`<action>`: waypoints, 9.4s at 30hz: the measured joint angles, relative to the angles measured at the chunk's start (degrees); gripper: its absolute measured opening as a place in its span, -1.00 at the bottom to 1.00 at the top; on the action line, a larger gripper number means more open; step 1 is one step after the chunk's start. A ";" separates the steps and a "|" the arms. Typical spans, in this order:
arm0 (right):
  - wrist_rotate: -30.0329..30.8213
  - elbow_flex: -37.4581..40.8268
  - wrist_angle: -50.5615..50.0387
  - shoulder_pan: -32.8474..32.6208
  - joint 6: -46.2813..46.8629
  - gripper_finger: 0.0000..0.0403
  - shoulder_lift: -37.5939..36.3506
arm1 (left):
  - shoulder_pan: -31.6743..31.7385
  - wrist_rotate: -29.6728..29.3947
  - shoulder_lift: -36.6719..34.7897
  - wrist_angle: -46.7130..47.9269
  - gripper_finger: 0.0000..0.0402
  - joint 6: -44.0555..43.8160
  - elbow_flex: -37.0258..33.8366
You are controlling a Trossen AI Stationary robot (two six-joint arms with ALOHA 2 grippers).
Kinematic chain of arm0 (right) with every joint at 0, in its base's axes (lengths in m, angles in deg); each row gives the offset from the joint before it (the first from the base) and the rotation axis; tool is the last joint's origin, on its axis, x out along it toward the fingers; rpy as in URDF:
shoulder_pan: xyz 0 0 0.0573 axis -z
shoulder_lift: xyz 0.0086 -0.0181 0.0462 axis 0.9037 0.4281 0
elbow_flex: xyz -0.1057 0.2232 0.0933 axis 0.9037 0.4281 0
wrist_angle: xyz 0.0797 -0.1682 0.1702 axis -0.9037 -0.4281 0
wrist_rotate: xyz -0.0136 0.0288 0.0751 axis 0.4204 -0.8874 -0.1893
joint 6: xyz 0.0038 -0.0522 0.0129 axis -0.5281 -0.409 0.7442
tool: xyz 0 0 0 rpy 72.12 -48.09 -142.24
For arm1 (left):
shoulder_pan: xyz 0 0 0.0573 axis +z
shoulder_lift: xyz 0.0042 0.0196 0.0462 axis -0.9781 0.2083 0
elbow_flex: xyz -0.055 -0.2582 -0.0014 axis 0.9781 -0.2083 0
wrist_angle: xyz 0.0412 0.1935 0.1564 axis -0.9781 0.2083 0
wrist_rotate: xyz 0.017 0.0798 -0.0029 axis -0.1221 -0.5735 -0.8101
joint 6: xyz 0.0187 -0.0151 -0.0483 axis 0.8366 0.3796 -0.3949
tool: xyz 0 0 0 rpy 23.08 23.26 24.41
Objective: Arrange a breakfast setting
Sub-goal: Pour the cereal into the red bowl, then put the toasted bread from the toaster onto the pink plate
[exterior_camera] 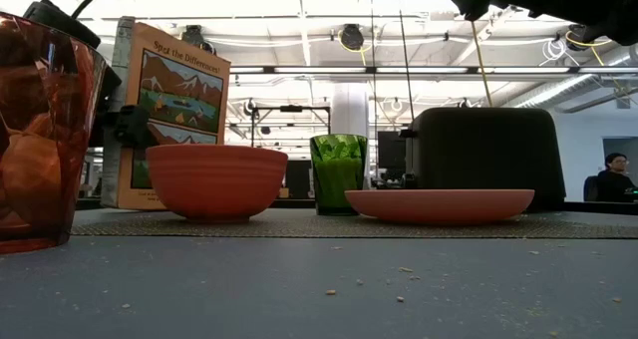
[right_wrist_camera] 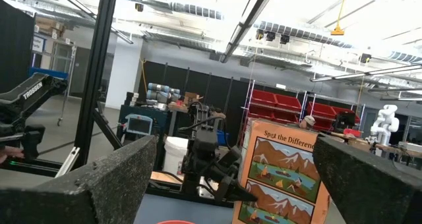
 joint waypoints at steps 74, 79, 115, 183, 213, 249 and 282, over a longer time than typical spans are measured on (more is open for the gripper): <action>0.00 0.00 -0.04 0.00 -0.02 0.96 -0.02 | -0.02 6.23 -0.02 -76.39 0.97 51.75 2.43; 0.01 0.00 -0.04 0.00 -0.02 0.96 -0.02 | -0.02 6.25 0.00 -76.40 0.97 54.96 5.69; 0.00 0.00 -1.05 -0.02 -0.02 0.96 0.00 | -0.11 5.95 0.00 -69.62 0.97 58.11 15.60; -1.81 -41.94 -81.62 55.12 -1.43 0.94 20.65 | -0.13 30.23 10.29 -35.68 0.97 11.99 15.58; -1.97 -41.99 -87.58 59.41 -13.32 0.94 22.88 | -0.13 30.21 10.29 -35.68 0.97 11.88 15.58; -1.75 -41.86 -87.03 59.71 -13.53 -0.40 23.30 | -0.11 30.18 10.29 -35.64 0.97 11.97 15.56; -1.77 -41.86 -86.72 59.70 -16.10 -0.93 23.16 | -0.13 30.18 10.29 -35.64 0.97 11.97 15.56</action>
